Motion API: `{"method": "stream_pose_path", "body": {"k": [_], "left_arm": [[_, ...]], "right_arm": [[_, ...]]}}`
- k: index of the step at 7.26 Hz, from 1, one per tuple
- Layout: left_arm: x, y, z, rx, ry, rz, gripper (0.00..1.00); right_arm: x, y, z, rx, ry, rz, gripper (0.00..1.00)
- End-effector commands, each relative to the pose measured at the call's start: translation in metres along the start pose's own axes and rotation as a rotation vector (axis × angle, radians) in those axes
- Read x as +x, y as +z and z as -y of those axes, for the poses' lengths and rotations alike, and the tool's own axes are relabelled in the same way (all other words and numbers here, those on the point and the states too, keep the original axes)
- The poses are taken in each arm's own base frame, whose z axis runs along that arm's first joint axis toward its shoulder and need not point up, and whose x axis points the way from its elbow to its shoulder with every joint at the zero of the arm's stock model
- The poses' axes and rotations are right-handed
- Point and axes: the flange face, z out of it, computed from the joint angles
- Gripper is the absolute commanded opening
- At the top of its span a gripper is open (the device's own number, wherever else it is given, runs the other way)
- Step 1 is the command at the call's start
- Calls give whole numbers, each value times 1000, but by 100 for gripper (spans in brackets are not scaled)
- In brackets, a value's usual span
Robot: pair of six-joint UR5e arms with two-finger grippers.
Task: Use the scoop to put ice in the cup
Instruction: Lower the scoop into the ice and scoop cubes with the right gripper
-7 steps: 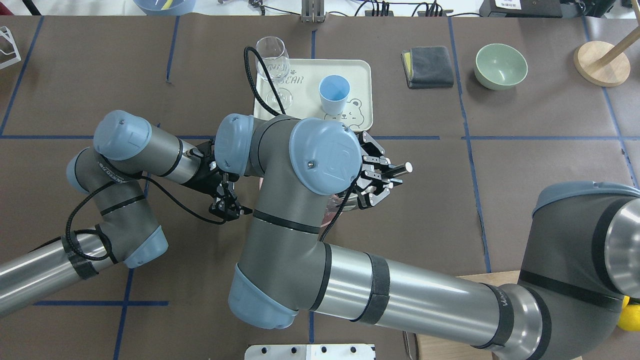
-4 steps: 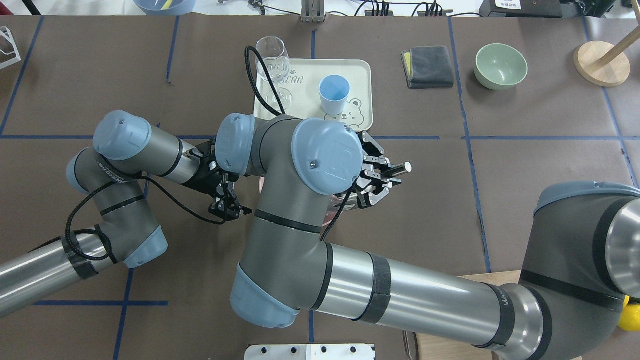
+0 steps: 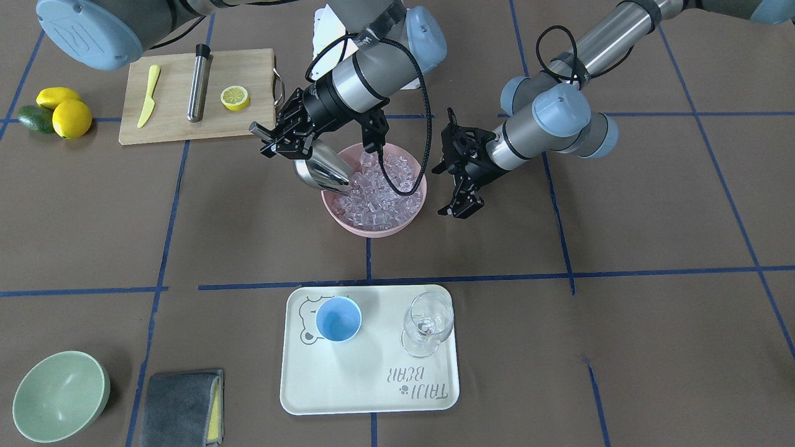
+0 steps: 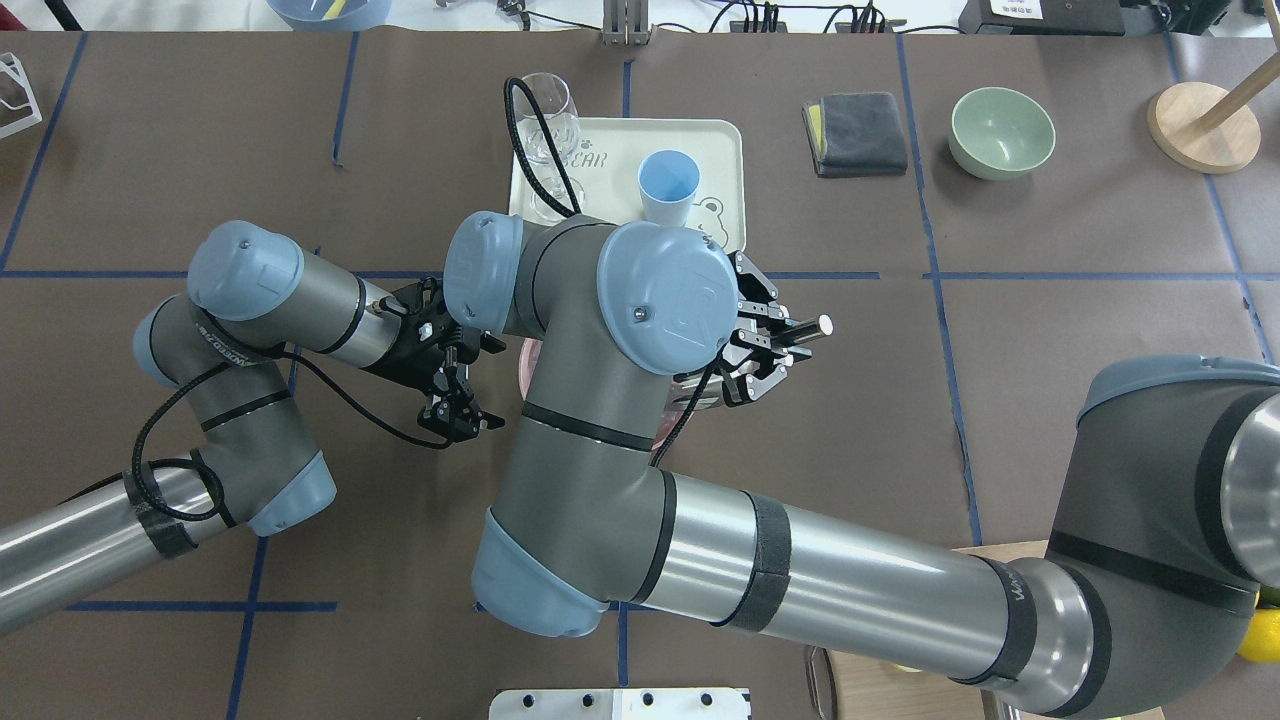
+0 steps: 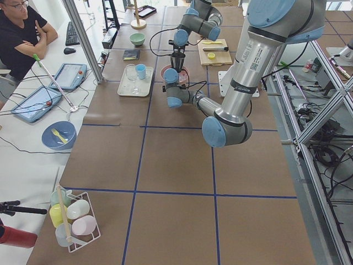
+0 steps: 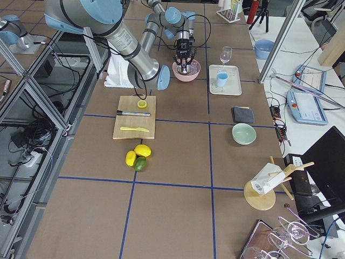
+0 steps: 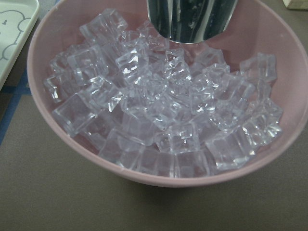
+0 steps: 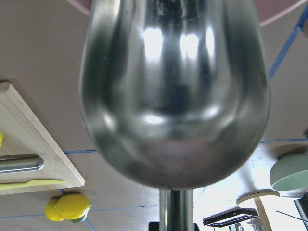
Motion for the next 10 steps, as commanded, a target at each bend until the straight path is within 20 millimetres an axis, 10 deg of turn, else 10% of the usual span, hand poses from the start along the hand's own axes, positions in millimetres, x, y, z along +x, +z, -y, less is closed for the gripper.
{"method": "stream_pose_path", "body": {"k": [1, 10], "left_arm": [[0, 0, -1, -1, -1, 0, 100], [0, 0, 0, 0, 3, 0, 100]], "right_arm": [[1, 1, 5, 34, 13, -9, 0], [-2, 28, 12, 196, 35, -50, 0]]}}
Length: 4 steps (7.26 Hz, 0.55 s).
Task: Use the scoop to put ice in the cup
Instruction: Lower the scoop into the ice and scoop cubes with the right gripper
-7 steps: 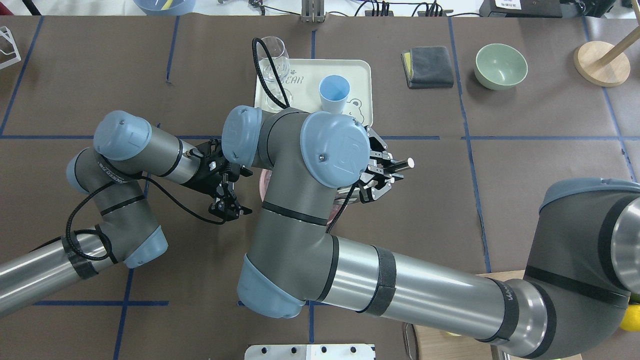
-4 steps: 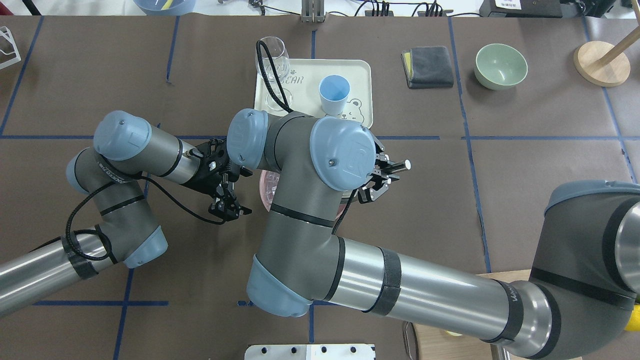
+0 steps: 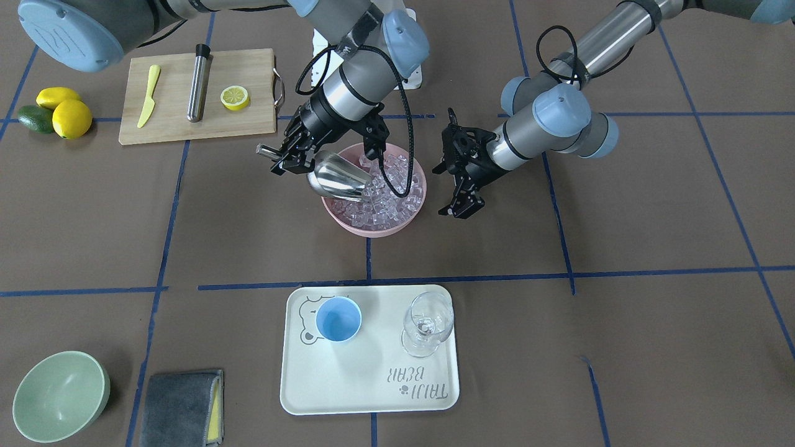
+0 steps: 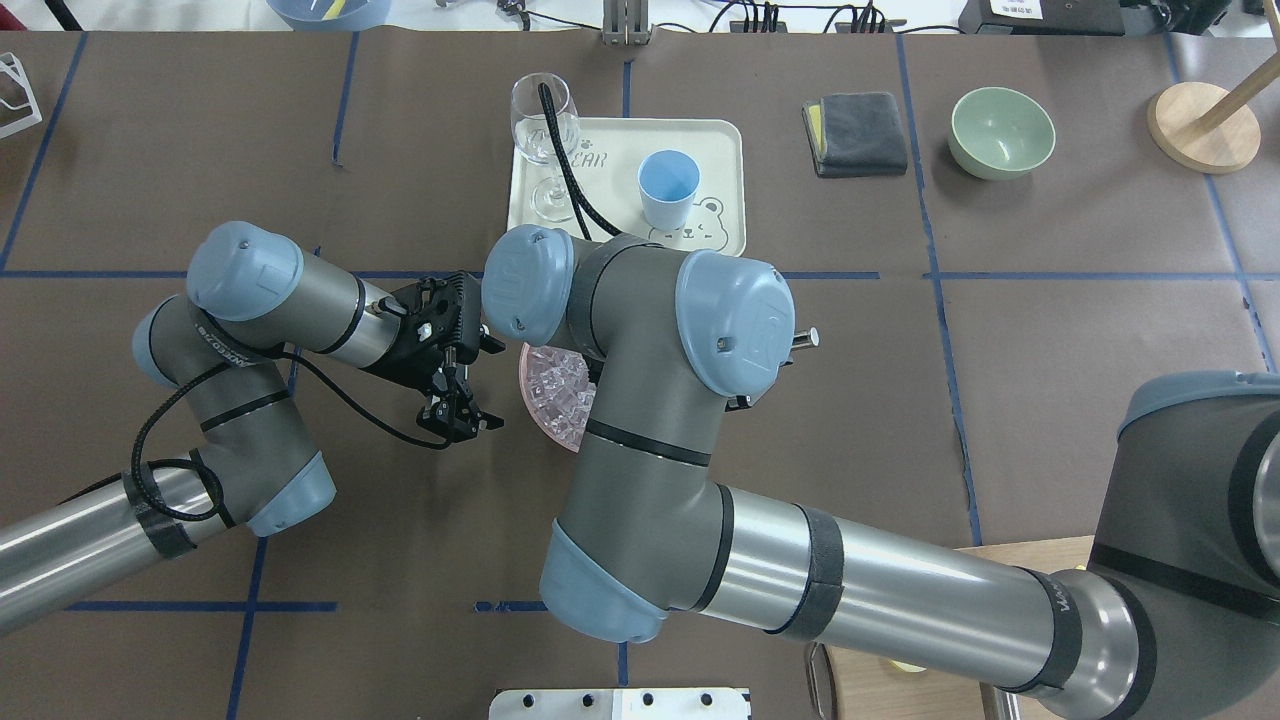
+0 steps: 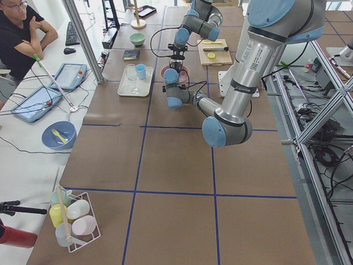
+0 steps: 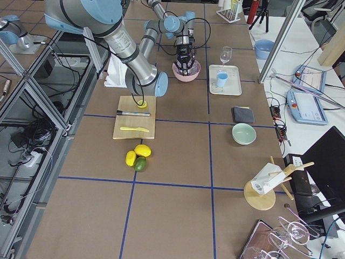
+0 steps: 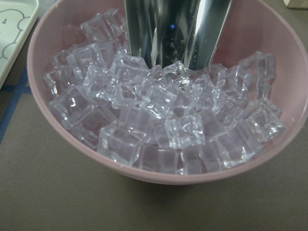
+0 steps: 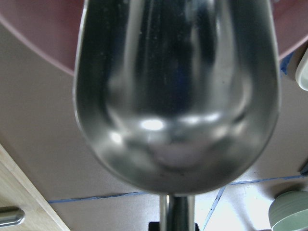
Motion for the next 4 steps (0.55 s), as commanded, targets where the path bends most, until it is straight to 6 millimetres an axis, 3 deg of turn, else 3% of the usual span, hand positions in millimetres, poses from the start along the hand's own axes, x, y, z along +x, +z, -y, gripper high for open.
{"method": "stream_pose_path", "body": {"k": [1, 4], "left_arm": [[-1, -1, 0, 0, 1, 1, 100], [-1, -1, 1, 1, 2, 2, 100]], "right_arm": [[0, 9, 3, 35, 5, -10, 0], [-1, 13, 9, 79, 7, -25, 0]]}}
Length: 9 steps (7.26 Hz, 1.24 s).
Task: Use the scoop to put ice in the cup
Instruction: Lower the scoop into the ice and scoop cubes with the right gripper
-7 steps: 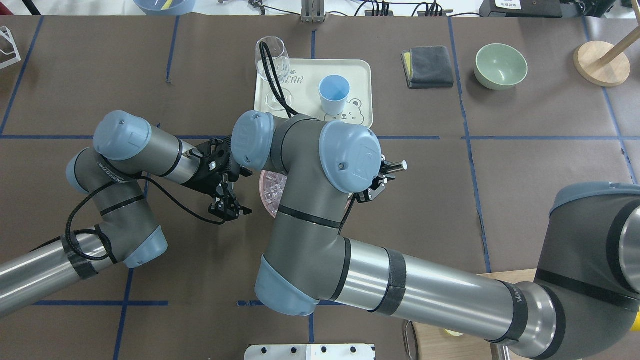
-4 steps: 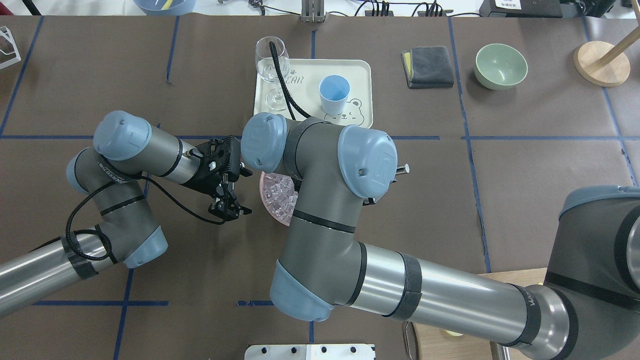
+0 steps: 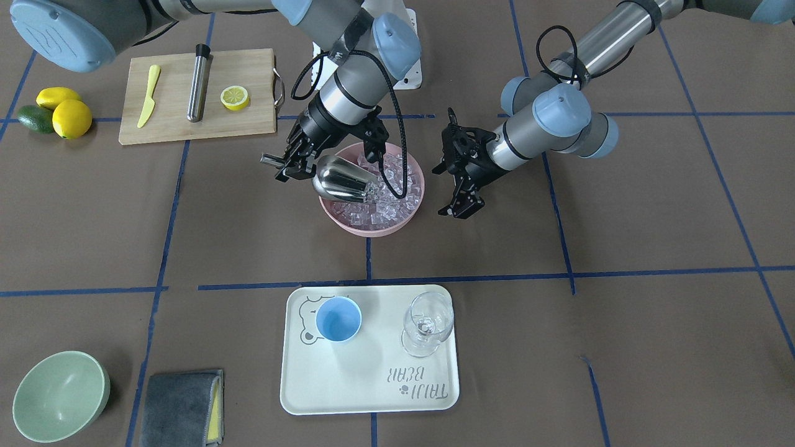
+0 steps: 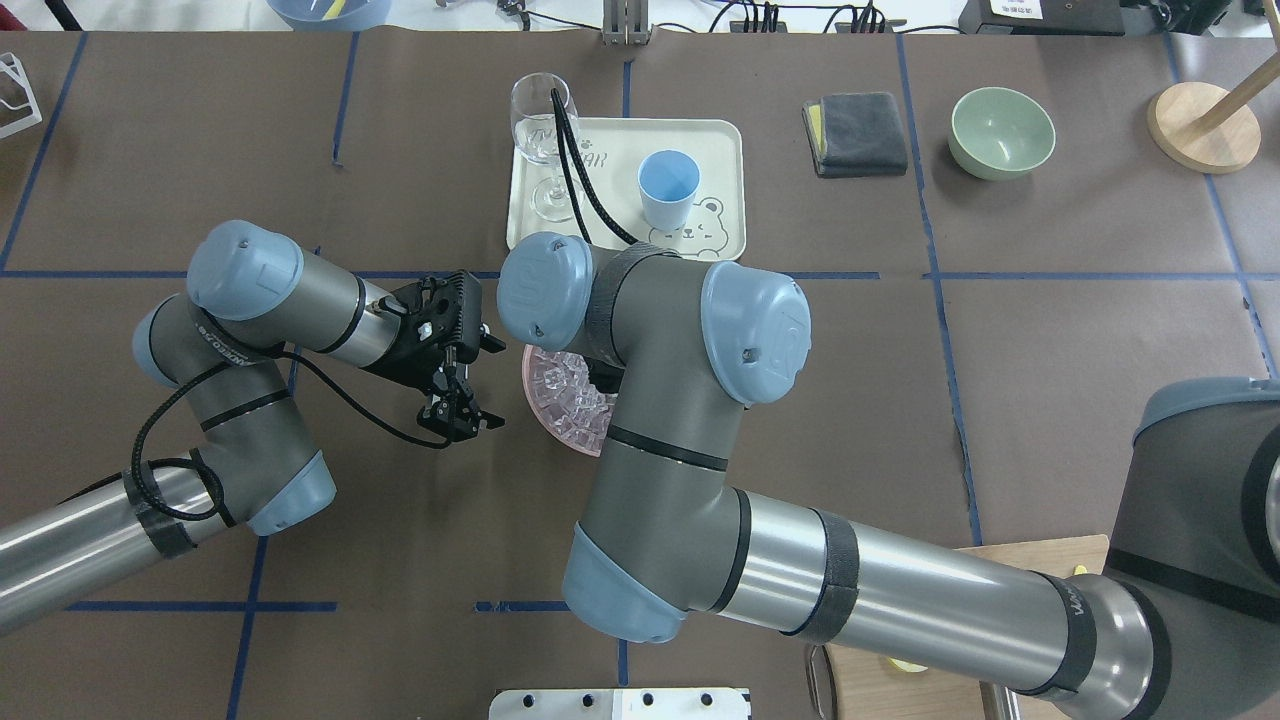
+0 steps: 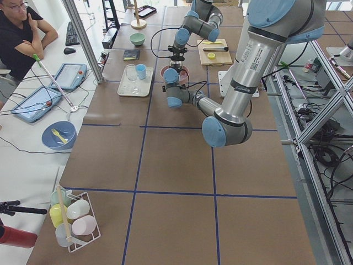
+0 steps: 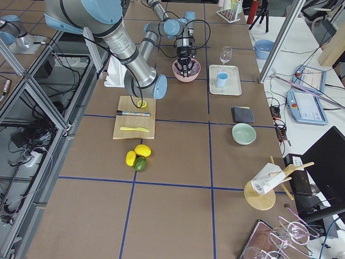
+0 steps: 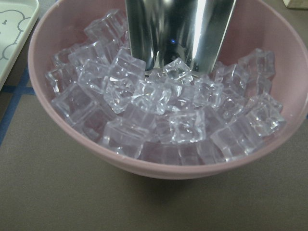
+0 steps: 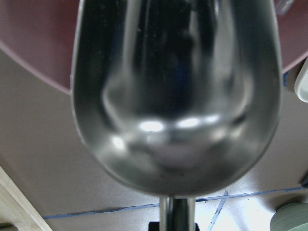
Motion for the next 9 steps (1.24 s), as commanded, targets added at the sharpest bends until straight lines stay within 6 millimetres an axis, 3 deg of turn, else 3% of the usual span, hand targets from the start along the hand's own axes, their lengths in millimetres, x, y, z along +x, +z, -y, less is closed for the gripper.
{"method": "stream_pose_path", "body": {"k": [1, 9], "left_arm": [[0, 0, 0, 0, 1, 1, 100], [-8, -7, -2, -1, 1, 15, 100]], "right_arm": [[-3, 11, 4, 40, 2, 5, 0], [-6, 12, 5, 144, 24, 3, 0]]}}
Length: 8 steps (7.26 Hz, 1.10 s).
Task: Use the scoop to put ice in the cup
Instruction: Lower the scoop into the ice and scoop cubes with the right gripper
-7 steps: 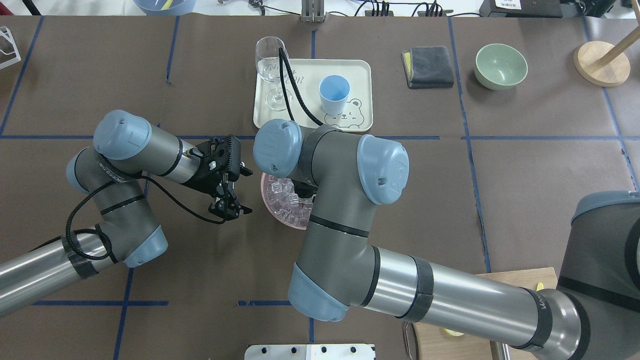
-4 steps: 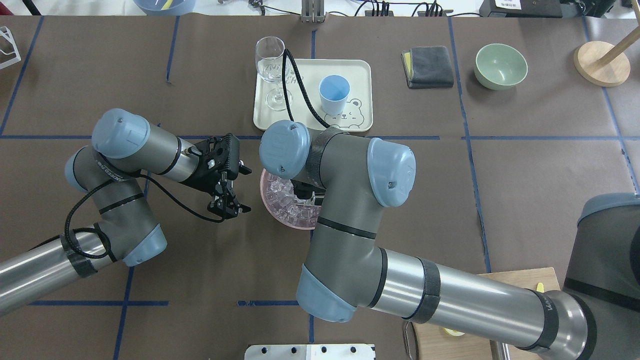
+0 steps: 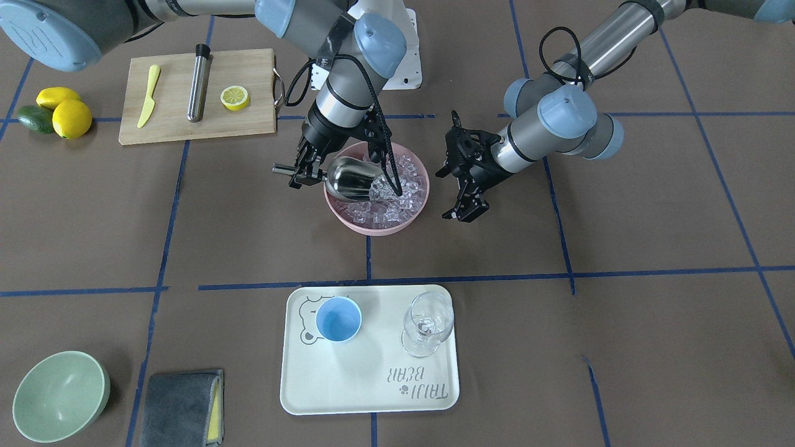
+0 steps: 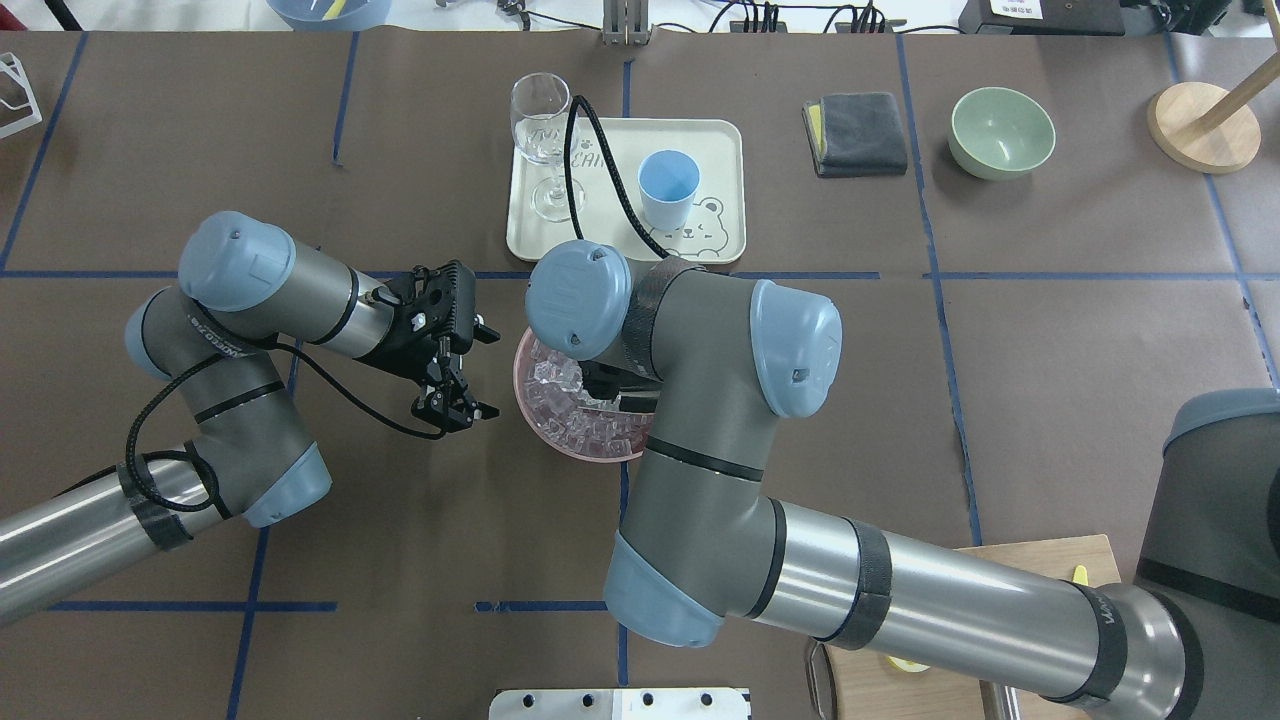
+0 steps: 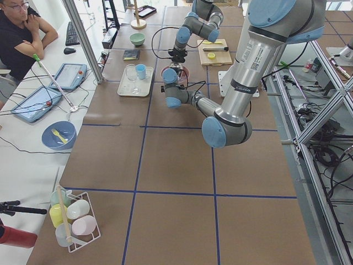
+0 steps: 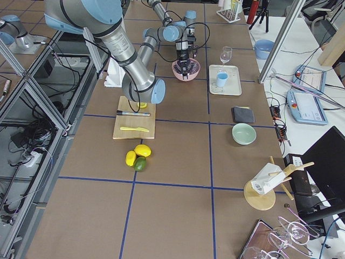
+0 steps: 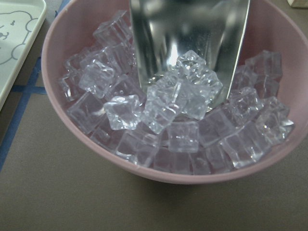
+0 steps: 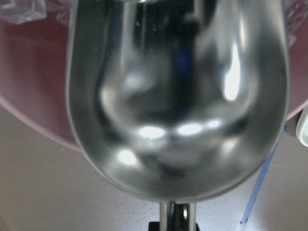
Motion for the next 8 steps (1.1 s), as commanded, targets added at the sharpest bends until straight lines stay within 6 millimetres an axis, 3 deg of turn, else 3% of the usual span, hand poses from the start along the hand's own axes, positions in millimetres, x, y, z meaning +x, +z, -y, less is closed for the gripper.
{"method": "stream_pose_path", "body": {"k": [1, 5, 8], "left_arm": [[0, 0, 0, 0, -1, 1, 100], [-1, -1, 0, 0, 0, 2, 100], [-4, -4, -2, -1, 1, 8, 100]], "right_arm": [[-4, 1, 3, 5, 14, 2, 0], [-11, 26, 5, 94, 41, 4, 0], [-18, 45, -8, 193, 71, 15, 0]]}}
